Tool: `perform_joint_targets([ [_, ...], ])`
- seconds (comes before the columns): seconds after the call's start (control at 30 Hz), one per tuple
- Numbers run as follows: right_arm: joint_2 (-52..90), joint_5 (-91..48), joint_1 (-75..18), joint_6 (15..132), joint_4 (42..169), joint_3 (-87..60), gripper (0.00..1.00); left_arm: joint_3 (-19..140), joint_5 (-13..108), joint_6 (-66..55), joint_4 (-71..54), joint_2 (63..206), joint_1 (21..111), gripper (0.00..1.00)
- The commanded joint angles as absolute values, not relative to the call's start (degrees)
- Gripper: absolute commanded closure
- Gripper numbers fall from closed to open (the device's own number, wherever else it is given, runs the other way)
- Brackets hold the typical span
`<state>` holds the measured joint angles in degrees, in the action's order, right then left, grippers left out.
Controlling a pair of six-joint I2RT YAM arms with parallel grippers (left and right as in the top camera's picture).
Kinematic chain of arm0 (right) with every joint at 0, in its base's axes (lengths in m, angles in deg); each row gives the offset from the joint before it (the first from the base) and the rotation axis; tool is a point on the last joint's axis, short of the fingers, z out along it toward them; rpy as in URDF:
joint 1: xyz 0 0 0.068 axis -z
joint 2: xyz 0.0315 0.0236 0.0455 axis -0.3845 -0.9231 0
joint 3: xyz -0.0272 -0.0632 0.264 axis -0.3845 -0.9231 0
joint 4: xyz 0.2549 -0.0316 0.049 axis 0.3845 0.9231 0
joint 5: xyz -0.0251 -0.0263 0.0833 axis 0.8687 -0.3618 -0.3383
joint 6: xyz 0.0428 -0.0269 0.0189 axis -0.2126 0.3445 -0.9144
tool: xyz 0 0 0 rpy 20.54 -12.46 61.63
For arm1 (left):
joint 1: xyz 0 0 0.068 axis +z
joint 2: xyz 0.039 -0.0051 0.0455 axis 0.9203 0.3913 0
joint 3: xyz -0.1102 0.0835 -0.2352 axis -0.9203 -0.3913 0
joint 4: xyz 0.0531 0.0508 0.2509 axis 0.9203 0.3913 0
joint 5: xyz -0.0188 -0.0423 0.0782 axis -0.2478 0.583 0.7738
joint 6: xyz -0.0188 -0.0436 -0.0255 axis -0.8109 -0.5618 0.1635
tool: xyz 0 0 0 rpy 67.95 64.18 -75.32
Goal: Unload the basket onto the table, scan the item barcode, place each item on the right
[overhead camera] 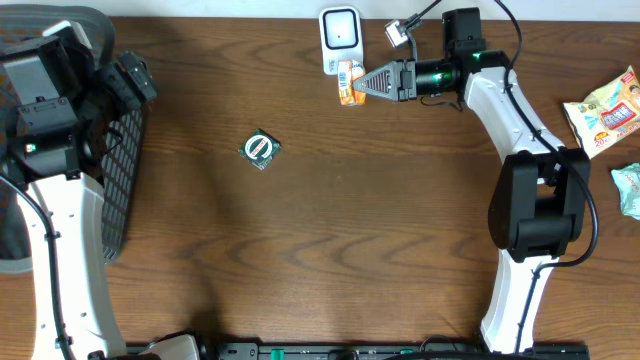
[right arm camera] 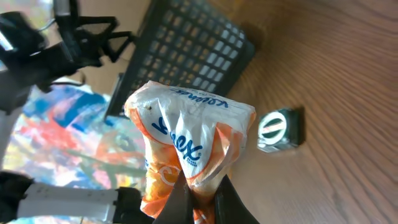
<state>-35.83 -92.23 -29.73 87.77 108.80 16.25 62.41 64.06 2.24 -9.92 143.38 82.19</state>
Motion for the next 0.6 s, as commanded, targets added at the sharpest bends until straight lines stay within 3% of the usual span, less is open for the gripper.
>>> perform_joint_targets([
  [0.0, -34.2, -78.8, -30.6, 82.8, 110.4, 16.8, 0.98, 62.7, 67.4, 2.1, -9.0, 144.3, 83.0, 0.02],
  [0.1, -34.2, -50.4, -32.6, 79.7, 116.9, 16.8, 0.98, 62.7, 67.4, 2.1, -9.0, 144.3, 83.0, 0.02],
  [0.2, -34.2, -32.5, -35.0, 79.9, 122.0, 17.0, 0.99, 62.7, 67.4, 2.1, -9.0, 144.3, 83.0, 0.02],
  [0.57, -34.2, 4.8, -43.3, 81.9, 128.1, 17.4, 0.99, 62.7, 67.4, 2.1, -9.0, 144.3, 83.0, 0.02],
])
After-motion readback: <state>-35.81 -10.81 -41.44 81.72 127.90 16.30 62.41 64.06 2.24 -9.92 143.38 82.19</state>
